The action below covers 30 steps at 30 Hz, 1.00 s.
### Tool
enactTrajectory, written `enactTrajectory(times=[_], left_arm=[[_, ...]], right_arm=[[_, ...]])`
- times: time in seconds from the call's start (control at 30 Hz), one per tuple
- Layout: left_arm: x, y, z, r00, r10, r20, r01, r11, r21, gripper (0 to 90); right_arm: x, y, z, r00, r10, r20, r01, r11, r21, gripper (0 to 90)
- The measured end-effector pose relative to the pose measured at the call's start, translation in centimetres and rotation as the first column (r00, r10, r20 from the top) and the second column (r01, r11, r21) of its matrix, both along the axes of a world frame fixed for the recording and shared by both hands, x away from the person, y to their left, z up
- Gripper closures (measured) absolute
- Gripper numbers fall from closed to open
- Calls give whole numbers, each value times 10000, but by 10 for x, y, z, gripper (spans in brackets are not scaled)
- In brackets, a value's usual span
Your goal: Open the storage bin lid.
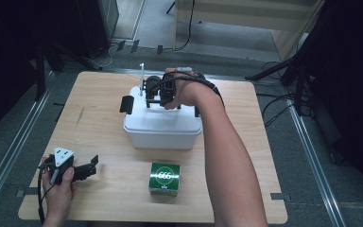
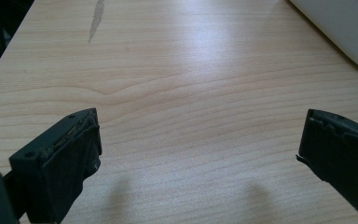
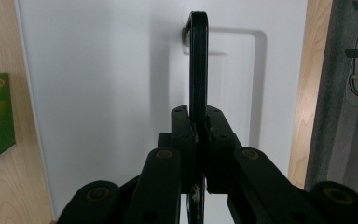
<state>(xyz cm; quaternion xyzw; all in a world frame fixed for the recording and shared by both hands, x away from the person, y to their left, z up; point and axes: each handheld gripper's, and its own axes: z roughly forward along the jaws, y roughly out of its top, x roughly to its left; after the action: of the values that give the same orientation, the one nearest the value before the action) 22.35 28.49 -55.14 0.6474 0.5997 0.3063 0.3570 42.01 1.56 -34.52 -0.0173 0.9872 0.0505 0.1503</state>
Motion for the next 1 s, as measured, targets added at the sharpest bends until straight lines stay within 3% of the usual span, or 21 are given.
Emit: enactTrajectory(times=[0.47,0.57,1.0], left_arm=[[0,-1,0,10000,-45,13,45,10000,63,0],[0,-1,0,10000,-65,21,64,9999,78,0],[0,-1,0,10000,-47,50,47,9999,105,0]], right_arm=[[1,-10,22,9997,-61,238,51,9991,415,853],[0,-17,31,9996,-159,232,147,9985,525,853],[-3,-48,44,9980,-417,483,395,9981,465,853]])
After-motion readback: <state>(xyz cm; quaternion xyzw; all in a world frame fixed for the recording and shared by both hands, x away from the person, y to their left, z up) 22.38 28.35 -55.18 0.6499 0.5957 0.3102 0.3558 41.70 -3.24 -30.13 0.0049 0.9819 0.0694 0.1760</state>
